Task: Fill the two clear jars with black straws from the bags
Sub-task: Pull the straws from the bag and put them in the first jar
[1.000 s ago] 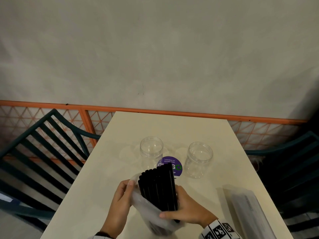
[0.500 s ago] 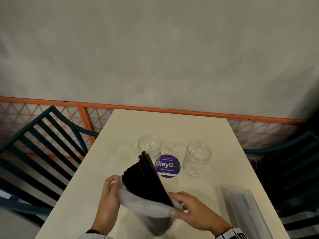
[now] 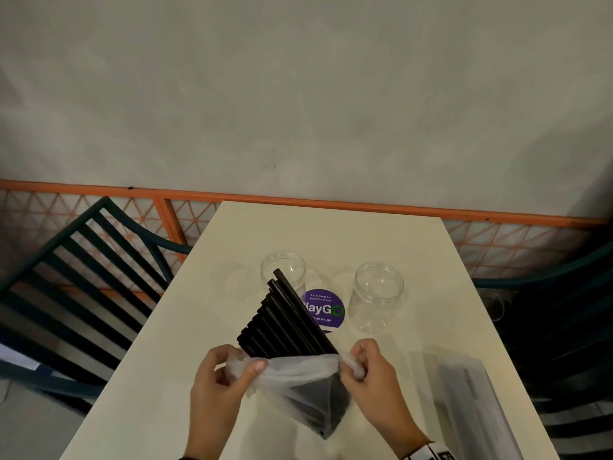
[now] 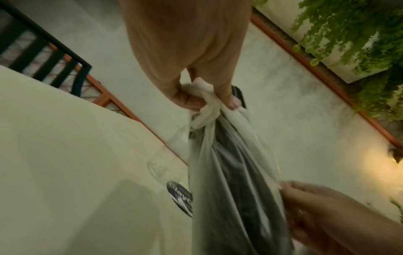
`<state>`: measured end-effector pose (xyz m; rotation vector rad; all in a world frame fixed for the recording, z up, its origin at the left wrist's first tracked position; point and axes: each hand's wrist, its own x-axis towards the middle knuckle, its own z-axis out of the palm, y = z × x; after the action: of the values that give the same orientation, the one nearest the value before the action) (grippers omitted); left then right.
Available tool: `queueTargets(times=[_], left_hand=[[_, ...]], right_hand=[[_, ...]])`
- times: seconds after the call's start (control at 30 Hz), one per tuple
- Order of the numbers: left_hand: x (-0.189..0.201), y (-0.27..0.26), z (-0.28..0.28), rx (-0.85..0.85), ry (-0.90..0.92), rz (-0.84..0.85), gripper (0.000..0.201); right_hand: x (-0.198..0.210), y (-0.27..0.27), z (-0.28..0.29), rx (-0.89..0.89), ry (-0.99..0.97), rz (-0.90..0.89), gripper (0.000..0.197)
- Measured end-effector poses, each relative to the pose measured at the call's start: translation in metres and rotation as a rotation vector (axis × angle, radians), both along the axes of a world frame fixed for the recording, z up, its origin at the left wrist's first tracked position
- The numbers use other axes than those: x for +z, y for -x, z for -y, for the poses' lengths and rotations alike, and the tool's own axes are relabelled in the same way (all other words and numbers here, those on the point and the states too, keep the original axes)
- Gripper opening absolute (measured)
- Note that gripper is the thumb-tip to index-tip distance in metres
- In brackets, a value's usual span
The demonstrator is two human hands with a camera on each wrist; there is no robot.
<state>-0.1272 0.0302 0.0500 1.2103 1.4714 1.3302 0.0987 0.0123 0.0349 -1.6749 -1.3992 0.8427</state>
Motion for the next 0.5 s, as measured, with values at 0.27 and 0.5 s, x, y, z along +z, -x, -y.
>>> queueTargets(times=[0.27,0.5], left_hand=[[-0.003,-0.027,0.010,0.250,-0.019,-0.208,0.034],[-0.006,-0.041,0.021,0.250,-0.128,-0.129,0.034]], right_hand=[[-0.009,0.003,0.004,0.055,0.044,-0.285,0.016],[-0.009,-0.011,-0.001,0.076,0.131,-0.453,0.017]])
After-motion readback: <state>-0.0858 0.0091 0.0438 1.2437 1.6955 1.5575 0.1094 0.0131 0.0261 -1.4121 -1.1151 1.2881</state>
